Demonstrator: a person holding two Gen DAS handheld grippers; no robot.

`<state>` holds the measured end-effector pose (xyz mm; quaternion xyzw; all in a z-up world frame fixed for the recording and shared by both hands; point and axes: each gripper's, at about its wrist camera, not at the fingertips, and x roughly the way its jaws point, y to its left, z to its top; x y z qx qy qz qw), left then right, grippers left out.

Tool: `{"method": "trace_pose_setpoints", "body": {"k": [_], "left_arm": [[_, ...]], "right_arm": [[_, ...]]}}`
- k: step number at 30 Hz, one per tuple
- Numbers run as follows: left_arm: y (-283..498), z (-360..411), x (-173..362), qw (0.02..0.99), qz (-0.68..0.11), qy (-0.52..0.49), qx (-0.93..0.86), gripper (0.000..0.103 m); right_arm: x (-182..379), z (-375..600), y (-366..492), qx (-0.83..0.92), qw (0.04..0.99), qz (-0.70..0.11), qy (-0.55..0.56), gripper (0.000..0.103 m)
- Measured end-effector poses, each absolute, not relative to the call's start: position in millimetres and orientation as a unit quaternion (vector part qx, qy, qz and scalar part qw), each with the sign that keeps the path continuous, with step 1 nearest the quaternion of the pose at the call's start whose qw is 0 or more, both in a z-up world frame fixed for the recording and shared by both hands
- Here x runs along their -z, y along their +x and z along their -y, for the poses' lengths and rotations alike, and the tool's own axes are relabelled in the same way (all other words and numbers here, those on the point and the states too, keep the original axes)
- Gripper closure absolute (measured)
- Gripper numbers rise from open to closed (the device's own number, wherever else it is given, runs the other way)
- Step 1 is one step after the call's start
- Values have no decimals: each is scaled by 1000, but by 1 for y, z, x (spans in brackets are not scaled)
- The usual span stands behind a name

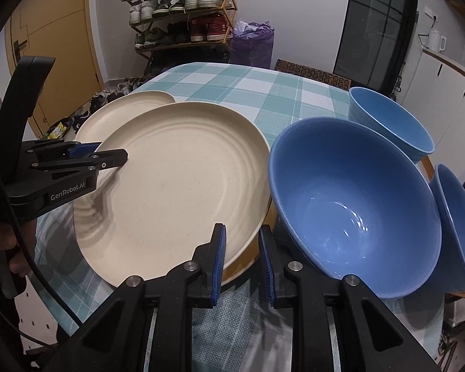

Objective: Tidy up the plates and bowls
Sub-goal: 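Lower the plate onto the other cream plate and open both grippers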

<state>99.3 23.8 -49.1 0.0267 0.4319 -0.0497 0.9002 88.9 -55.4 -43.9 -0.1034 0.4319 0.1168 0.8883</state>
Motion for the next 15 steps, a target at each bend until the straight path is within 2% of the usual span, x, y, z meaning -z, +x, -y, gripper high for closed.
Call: {"method": "trace_pose_setpoints", "body": {"k": [15], "left_arm": [[109,-17,54,896,-439,39,51,78]], "right_arm": [[55,57,88,-108,887,-439,-93,78]]}}
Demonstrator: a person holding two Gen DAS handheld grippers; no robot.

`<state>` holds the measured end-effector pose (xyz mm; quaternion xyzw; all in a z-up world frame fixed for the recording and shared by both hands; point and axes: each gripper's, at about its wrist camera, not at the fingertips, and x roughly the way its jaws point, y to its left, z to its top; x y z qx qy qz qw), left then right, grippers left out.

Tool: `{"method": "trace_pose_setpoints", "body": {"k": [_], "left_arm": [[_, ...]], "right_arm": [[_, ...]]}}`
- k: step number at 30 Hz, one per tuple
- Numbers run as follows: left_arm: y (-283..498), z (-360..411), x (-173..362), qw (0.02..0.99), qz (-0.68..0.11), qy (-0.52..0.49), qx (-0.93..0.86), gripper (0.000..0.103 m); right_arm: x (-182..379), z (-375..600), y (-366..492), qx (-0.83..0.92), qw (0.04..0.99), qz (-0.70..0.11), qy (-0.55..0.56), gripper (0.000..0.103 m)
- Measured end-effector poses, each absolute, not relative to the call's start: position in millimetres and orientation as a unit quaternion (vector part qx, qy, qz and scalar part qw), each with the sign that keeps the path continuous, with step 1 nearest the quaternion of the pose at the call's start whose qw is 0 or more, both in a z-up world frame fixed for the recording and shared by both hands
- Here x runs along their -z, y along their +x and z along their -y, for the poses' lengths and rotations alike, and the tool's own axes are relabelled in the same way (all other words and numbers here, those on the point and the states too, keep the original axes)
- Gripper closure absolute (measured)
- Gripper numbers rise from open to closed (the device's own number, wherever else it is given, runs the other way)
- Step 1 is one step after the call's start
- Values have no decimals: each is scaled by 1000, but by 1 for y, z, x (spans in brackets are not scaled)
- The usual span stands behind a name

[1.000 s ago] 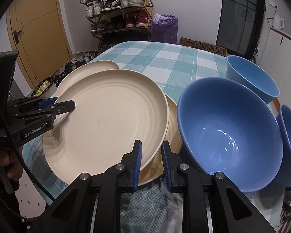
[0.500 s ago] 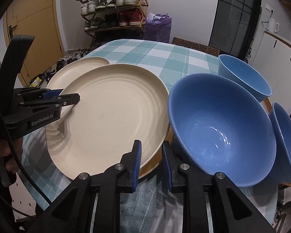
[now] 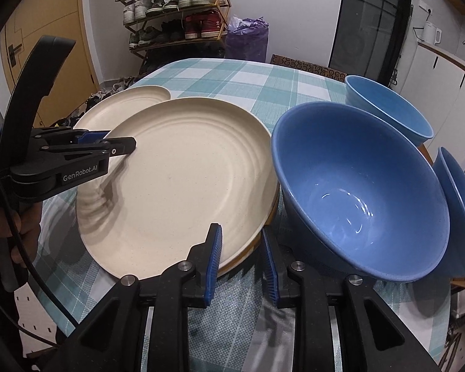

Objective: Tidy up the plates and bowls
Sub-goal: 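Lower the plate onto the other cream plate and open both grippers, then withdraw both grippers up from the stacked plates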

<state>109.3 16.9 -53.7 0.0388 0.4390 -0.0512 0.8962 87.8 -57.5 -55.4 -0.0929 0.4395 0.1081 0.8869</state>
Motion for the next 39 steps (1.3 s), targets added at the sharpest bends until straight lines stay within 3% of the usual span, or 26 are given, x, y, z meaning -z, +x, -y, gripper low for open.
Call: {"method": "trace_pose_setpoints", "body": {"k": [12,18,20,22,23,32,39], "left_arm": [[89,-16,43,900,-428,38,72,51],[75,-26,29,906,-416,21,74,49],[69,-32,22,910,-407,15,70,39],[64,-39,15,917,-395,7,61,10],[60,-43,11,922,-383,1,59,7],[59,-69,-1,928,-370,-28,36,4],[56,-87,-12,935,-352,-49,10,0]], "right_arm": [[52,57,81,-128,886,-436,-93,73],[40,58,75,-152,892,-418,-81,53],[35,57,73,-162,894,-411,-76,45],[29,56,71,-170,896,-403,-78,38],[26,55,71,-174,897,-398,-78,36],[5,48,77,-191,906,-370,-71,4],[-15,51,85,-197,914,-350,-63,1]]}}
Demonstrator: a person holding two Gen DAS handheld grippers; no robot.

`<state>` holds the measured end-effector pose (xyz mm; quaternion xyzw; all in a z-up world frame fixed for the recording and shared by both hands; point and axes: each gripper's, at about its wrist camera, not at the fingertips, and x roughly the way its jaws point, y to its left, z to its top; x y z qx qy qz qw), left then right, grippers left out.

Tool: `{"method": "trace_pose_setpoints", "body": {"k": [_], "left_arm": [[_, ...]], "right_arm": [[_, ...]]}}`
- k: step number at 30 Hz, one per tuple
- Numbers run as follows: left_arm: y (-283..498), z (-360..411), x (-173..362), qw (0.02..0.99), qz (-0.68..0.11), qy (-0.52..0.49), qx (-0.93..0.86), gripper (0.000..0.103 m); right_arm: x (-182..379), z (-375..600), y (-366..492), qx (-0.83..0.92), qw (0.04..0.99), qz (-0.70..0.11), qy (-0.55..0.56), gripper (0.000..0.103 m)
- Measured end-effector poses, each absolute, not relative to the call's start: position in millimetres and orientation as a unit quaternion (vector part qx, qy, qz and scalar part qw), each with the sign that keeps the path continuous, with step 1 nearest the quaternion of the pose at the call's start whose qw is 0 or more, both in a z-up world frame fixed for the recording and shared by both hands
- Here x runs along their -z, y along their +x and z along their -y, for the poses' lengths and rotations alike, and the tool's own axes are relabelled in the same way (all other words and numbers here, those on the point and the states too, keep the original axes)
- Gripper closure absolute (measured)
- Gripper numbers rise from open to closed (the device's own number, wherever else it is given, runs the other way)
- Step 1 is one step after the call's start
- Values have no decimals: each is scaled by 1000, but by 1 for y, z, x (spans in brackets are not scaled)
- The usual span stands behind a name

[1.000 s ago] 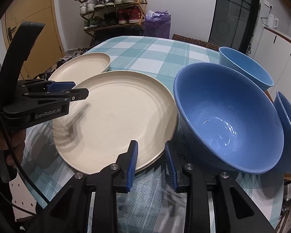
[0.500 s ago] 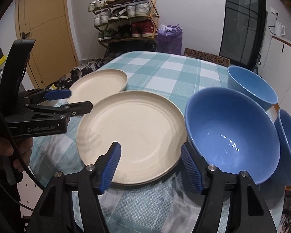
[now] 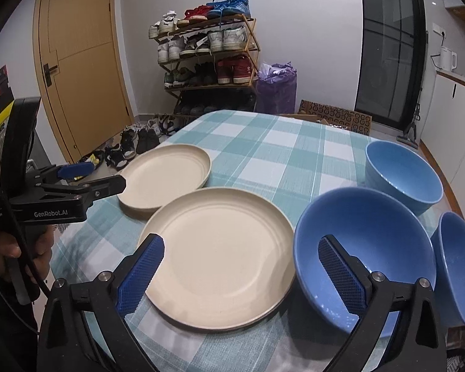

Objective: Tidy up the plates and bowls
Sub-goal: 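Withdraw both grippers up from the stacked plates, then move both grippers toward the rim of the loose cream plate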

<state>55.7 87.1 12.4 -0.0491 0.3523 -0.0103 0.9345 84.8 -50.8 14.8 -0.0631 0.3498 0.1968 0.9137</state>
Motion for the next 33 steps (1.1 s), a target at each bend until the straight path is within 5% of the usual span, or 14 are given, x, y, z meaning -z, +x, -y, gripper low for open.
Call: {"method": "trace_pose_setpoints", "body": {"k": [33], "left_arm": [[79,-133,-10,936,-341,-69,-58,0]], "right_arm": [[-65,32,122,-232,918,-317,-59,1]]}}
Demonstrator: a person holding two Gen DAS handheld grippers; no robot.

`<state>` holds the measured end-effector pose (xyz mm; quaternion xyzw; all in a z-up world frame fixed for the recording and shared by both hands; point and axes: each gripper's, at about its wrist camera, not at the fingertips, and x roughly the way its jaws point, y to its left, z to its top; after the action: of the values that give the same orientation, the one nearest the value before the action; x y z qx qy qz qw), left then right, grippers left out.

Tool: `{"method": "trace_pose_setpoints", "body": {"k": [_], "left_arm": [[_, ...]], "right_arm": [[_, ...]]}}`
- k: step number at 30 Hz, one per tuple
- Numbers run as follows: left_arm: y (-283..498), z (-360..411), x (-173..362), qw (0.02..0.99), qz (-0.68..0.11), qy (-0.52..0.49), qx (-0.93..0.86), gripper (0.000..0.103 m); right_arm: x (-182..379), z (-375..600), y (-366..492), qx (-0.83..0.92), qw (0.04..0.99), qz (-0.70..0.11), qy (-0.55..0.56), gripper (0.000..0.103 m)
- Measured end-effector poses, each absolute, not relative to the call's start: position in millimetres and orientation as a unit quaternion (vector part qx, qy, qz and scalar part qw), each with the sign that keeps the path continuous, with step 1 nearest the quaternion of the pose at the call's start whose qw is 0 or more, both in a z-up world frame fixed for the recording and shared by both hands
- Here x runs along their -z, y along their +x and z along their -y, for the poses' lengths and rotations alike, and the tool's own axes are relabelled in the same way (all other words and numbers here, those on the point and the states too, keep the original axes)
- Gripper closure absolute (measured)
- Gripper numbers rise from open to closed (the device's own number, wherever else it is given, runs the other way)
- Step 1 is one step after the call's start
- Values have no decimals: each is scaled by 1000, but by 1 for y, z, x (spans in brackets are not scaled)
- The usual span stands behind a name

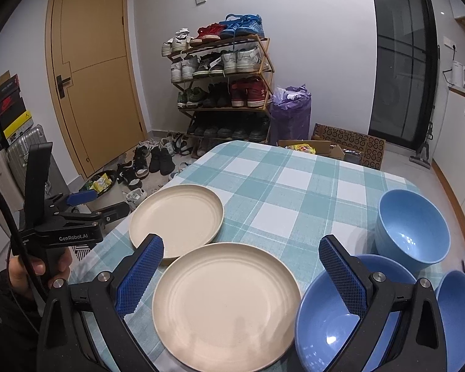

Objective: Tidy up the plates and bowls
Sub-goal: 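Move both grippers toward the rim of the loose cream plate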

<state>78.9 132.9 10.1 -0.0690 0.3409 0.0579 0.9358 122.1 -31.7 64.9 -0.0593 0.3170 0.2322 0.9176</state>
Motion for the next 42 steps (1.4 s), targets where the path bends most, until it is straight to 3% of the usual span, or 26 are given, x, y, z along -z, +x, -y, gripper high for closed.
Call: {"method": "trace_pose_setpoints", "body": {"k": [30,42], "left_arm": [[98,-172,35,915,-377,-109,-95,0],[103,-178,48,908,-389,-122,-94,0]], "right_arm": [[-51,-17,180,-253,902,-343,-66,1],[-19,-43,214,-252,884,-386,-75,1]]}}
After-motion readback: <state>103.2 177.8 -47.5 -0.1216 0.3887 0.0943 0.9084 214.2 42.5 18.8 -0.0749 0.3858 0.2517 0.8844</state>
